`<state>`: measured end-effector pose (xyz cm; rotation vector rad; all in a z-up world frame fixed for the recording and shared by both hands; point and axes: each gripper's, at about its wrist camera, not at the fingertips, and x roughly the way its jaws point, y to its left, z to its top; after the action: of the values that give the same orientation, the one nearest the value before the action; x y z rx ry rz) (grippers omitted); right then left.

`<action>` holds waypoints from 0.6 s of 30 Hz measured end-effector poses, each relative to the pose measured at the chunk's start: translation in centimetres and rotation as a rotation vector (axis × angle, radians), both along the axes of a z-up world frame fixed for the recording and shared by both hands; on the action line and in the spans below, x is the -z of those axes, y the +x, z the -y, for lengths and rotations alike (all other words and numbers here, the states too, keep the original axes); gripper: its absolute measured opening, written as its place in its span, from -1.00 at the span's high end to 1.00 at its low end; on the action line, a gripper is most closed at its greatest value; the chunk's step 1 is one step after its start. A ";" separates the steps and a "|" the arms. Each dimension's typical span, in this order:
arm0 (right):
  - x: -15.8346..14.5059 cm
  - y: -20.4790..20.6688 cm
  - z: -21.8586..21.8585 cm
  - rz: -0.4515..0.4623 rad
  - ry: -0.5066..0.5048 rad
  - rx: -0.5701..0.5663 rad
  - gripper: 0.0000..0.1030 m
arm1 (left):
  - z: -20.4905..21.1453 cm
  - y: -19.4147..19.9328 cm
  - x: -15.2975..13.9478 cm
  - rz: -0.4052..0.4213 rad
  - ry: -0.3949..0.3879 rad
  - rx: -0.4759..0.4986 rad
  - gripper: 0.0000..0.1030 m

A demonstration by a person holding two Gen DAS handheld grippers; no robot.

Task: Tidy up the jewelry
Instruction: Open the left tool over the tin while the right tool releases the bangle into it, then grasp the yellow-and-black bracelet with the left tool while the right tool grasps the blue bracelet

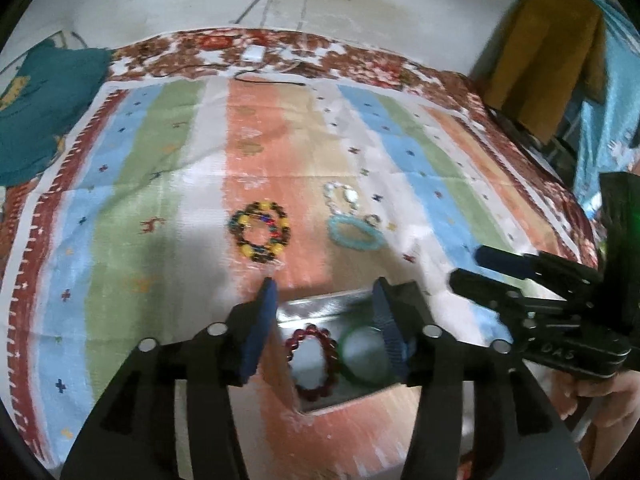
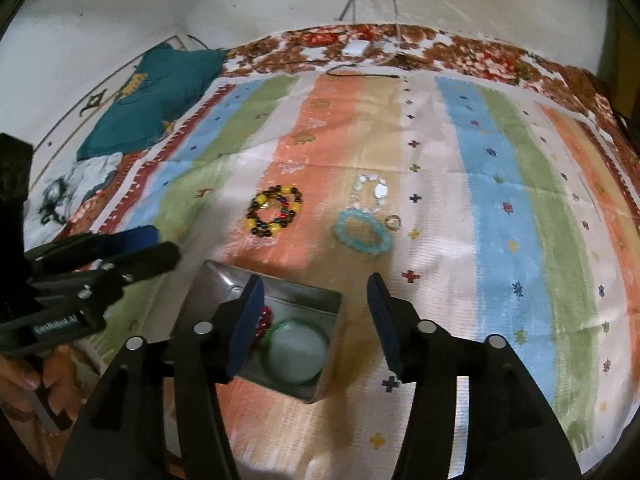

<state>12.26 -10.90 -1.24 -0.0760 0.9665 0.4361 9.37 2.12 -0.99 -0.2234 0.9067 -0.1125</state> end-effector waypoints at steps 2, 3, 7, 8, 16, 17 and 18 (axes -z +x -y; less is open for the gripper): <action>0.0 0.6 0.3 -0.003 -0.001 0.018 -0.13 | -0.7 0.5 0.2 -0.010 -0.001 -0.016 -0.06; 0.1 0.9 0.4 -0.005 -0.001 0.025 -0.15 | -0.9 0.6 0.3 -0.013 -0.001 -0.024 -0.10; 0.3 2.3 0.8 -0.020 -0.002 0.052 -0.19 | -1.6 1.7 0.6 -0.026 0.019 -0.047 -0.16; 0.4 2.5 1.0 -0.023 -0.002 0.057 -0.19 | -1.8 2.0 0.7 -0.032 0.024 -0.052 -0.18; 1.6 4.5 0.7 -0.057 -0.039 0.067 -0.24 | -2.4 4.1 1.8 -0.068 0.062 -0.060 -0.24; 1.8 4.6 0.7 -0.060 -0.044 0.068 -0.24 | -2.5 4.3 1.9 -0.072 0.061 -0.057 -0.25; 1.9 4.8 0.7 -0.064 -0.049 0.068 -0.24 | -2.6 4.5 2.0 -0.078 0.062 -0.056 -0.27</action>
<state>17.08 -11.58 -3.17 -0.0735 1.0398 0.3543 13.83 4.74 -3.01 -0.1969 0.9793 -0.0238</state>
